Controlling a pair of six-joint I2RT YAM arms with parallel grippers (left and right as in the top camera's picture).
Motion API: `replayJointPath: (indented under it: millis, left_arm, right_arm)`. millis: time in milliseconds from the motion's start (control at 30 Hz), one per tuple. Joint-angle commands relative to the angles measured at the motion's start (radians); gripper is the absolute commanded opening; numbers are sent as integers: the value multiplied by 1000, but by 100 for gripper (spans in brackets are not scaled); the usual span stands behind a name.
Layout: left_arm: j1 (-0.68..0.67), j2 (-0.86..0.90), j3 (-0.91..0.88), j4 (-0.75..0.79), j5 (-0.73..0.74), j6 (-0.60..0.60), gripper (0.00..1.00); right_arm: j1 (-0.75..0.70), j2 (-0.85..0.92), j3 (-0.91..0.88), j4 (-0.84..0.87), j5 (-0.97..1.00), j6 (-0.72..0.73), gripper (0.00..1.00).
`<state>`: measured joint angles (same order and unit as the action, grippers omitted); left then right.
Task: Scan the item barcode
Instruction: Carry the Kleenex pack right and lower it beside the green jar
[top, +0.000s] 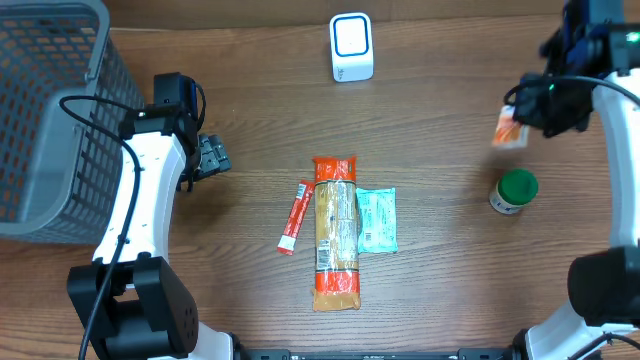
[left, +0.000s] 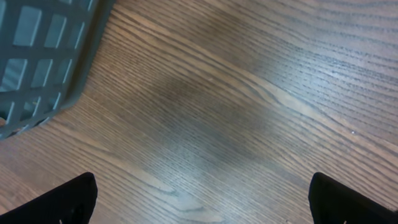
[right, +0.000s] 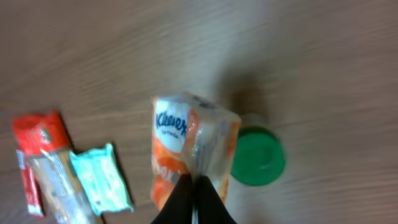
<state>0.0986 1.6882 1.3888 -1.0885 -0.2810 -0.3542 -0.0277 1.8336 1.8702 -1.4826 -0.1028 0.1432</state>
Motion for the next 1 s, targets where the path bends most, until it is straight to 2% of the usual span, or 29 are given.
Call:
replayJointPath:
  millis: [0,200,433,467,533,600,767,967]
  left_arm:
    - [-1,-21,18,1,-6,26,100]
    - [-1,-21,18,1,-6,26,100]
    - [-1,-21,18,1,-6,26,100]
    - [-1,-21,18,1,-6,26,100]
    - [-1,-21,18,1,-6,26,100]
    - [-1,-21,18,1,-6,26,100]
    - [-1,-21,18,1,-6,26,100]
    - [-1,-21,18,1,-6,26,100]
  right_arm:
    - [14,-1,-205,116,-98,6,4]
    - [28,-1,-418,340,-105,6,4]
    - [28,-1,-547,463,-55,5,4]
    - [28,-1,-556,476,-56,5,11]
    - [29,-1,-560,483,-56,5,37]
    - [28,-1,-559,487,-56,4,45]
    - [31,-1,-476,439,-94,-4,52]
    - [92,-1,-291,278,-286,-123,52]
